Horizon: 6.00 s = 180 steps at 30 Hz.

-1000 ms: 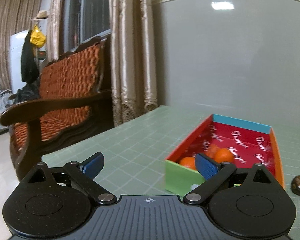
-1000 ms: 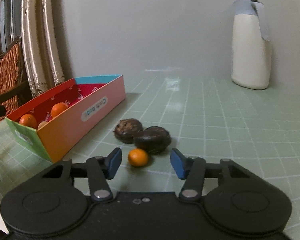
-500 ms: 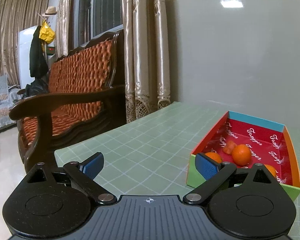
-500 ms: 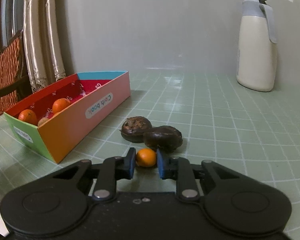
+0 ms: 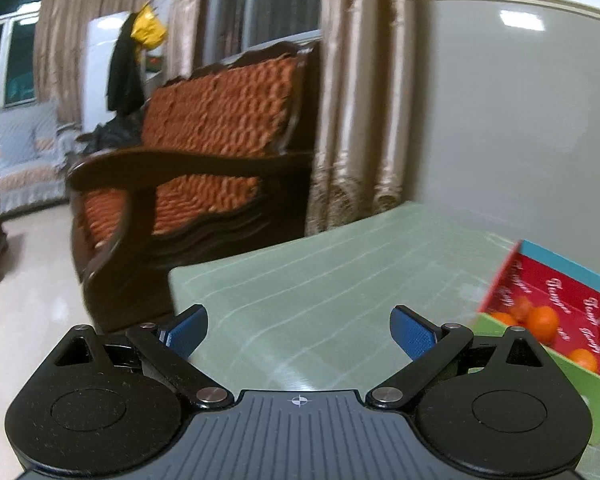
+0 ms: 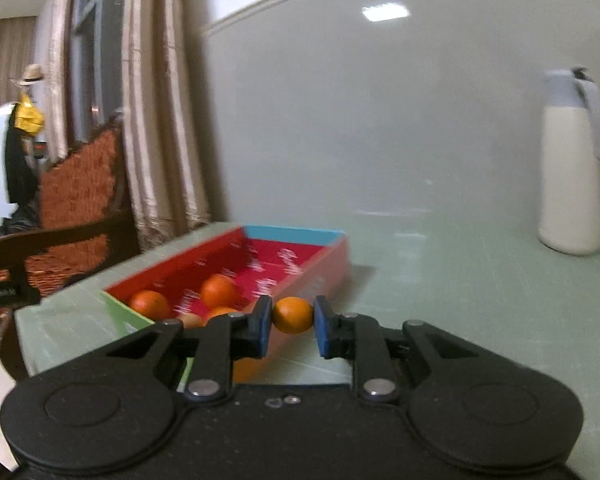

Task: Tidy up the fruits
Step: 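Carry the kumquat with the right tool into the box and open, then move both tools back toward the dark nuts beside the box, then close the left tool on the dark brown nut and lift it, then carry the dark nut with the left tool into the box and release, then move the right tool to the last brown nut and close on it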

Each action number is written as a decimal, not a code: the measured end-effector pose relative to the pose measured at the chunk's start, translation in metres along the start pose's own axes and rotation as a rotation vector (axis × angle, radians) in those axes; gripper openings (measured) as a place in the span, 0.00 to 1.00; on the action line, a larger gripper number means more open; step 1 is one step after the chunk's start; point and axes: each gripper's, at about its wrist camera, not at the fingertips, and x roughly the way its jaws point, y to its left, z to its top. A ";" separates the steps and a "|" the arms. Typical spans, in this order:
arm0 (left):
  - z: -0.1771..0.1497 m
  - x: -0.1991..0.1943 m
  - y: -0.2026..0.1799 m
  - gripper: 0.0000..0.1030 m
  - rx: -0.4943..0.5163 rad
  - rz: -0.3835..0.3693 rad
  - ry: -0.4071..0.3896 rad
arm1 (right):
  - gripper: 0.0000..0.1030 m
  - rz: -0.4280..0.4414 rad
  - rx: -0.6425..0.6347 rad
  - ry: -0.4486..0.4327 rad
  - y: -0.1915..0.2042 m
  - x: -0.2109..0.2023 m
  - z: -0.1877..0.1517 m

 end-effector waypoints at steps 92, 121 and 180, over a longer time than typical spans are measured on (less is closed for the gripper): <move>-0.095 -0.098 -0.285 0.45 0.446 -0.694 0.182 | 0.83 -0.554 0.298 -0.110 -0.191 -0.106 -0.021; -0.024 -0.058 -0.184 0.44 0.282 -0.417 -0.020 | 0.83 -0.422 0.214 -0.088 -0.139 -0.069 -0.011; 0.009 -0.021 -0.108 1.00 0.266 -0.238 -0.055 | 0.86 -0.195 0.147 0.091 -0.069 0.023 -0.009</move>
